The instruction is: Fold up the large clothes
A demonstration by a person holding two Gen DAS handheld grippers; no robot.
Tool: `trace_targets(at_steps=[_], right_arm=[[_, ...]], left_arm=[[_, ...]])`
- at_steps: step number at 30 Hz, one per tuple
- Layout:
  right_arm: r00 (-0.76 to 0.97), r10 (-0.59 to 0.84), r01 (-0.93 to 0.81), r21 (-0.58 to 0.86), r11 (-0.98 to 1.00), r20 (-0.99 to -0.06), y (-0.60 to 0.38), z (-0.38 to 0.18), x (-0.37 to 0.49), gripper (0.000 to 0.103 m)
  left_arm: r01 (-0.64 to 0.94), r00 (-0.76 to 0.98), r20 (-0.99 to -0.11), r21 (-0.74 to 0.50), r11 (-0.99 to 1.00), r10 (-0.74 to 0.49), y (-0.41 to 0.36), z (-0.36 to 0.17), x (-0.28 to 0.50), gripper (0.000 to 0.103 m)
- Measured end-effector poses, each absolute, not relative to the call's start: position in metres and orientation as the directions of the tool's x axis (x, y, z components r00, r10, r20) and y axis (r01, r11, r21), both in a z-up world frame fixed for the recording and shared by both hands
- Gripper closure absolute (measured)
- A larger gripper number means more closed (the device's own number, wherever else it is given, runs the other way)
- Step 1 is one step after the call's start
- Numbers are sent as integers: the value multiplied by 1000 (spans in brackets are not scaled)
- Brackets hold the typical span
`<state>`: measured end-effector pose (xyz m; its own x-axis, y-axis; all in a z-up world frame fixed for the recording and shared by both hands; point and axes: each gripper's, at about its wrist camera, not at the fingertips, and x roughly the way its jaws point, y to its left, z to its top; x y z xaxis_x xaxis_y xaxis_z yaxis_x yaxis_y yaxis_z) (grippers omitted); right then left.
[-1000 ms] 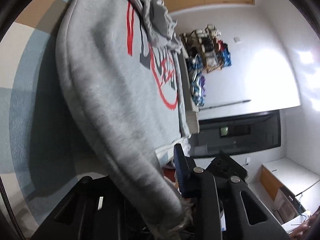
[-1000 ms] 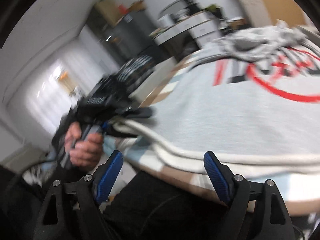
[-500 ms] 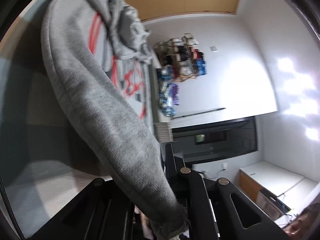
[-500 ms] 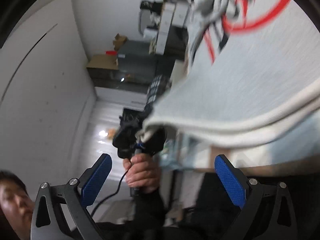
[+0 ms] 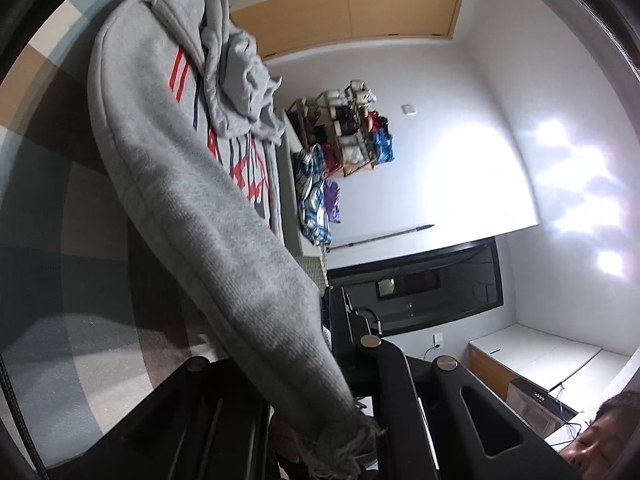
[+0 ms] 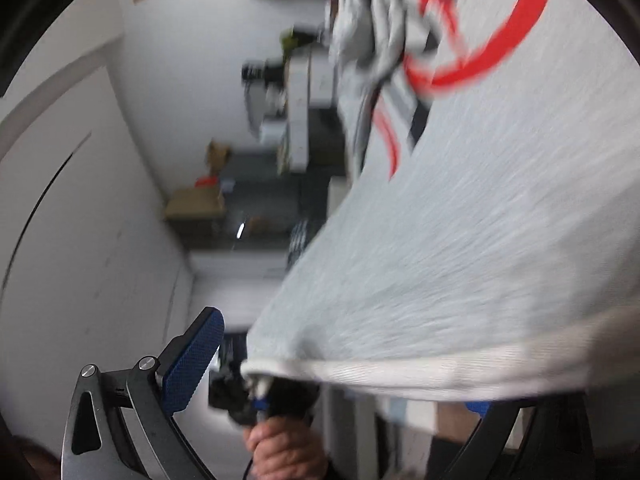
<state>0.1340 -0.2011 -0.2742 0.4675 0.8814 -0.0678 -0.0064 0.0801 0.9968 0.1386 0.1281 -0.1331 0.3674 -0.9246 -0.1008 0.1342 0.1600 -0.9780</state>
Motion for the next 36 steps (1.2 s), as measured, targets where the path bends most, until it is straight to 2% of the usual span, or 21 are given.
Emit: trace_targets(at_steps=[3,8,10,17,23,27,28,32,34,36], right_arm=[[594,789,-18,978,206,-155,-224,-261,130,0],[727,581,64,878,475,-367,-282,-245,127,0],[739,570,67,881,469,-359,-300,-246,129,0],[812,397,187,836,516,-427,-381,-248,129,0],[788,405,171,796,581,-464,-404,-246,141,0],[751,391,155,717,679,-532,-404,-242,151,2],[743,380,152,692,706,-551,-406,-242,148,9],[708,278,132,508,851,-650,-394,-231,149,59],[699,244,137,460,877,-672,-395,-231,148,69],[680,233,141,436,889,-695,-399,-233,145,69]], left_arm=[[144,383,-64,-981,127,-922,135,-139,141,100],[165,379,-45,-980,115,-924,139,-140,137,100],[176,380,-49,-976,124,-924,138,-138,136,100],[203,414,-3,-974,96,-910,155,-150,138,100],[193,397,-39,-973,125,-917,151,-157,133,100],[191,395,-46,-973,130,-918,152,-158,132,100],[190,394,-48,-973,132,-918,152,-158,132,100],[181,392,-58,-974,139,-918,154,-161,132,100],[173,392,-60,-975,138,-918,155,-163,131,100],[169,394,-58,-976,134,-917,155,-164,130,100]])
